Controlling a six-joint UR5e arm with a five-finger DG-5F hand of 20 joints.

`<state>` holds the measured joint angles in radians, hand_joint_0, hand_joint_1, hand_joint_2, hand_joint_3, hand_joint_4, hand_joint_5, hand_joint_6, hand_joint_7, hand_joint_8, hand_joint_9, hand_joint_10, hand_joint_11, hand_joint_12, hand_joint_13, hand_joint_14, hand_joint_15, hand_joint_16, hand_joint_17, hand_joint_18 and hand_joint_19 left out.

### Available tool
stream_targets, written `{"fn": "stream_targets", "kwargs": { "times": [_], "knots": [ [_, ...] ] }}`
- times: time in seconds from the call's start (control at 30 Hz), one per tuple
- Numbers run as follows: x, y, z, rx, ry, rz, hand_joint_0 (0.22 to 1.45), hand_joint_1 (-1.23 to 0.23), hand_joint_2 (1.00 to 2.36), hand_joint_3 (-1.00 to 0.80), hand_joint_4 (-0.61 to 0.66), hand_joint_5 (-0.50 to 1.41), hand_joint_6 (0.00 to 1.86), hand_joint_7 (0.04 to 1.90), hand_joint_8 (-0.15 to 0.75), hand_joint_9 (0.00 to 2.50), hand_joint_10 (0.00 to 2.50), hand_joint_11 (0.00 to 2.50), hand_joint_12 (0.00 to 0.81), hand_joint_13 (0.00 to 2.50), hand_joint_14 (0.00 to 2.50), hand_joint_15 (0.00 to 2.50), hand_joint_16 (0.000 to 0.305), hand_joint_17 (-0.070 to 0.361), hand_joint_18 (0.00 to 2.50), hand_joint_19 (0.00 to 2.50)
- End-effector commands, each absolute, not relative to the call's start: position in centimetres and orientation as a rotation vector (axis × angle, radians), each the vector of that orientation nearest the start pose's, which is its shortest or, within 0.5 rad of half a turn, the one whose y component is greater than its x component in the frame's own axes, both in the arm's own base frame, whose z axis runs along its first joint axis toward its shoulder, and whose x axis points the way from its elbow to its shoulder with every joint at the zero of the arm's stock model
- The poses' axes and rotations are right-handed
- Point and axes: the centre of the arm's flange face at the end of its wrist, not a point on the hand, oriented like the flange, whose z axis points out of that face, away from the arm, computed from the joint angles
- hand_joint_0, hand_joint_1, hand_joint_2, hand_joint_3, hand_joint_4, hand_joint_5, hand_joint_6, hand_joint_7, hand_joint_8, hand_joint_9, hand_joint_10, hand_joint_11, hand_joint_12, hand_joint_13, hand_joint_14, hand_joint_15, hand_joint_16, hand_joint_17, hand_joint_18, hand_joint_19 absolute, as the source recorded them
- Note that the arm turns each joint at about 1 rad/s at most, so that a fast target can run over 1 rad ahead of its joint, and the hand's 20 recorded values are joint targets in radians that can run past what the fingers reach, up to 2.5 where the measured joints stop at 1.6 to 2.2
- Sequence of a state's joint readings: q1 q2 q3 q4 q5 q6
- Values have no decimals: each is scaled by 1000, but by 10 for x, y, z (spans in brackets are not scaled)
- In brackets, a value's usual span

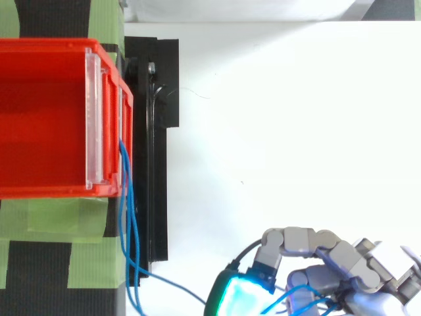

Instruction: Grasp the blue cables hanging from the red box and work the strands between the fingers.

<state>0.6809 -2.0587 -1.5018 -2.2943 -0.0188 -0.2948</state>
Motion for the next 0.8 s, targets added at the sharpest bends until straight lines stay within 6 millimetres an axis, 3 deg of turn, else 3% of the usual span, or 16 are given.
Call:
{"fn": "stream_targets", "kwargs": {
  "times": [0.0,0.13,0.77],
  "knots": [
    [604,190,284,1496,544,549,911,-605,1015,-621,249,150,982,1225,384,987,2500,2500,419,1081,2500,1644,46,104,1462,1184],
    [596,183,281,1454,631,462,910,-605,1015,-612,249,151,980,1226,384,987,2500,2500,419,1081,2500,1644,46,104,1462,1184],
    [590,178,280,1426,686,401,910,-606,1015,-610,247,154,977,1230,384,987,2500,2500,419,1081,2500,1644,46,104,1462,1184]
  ]
}}
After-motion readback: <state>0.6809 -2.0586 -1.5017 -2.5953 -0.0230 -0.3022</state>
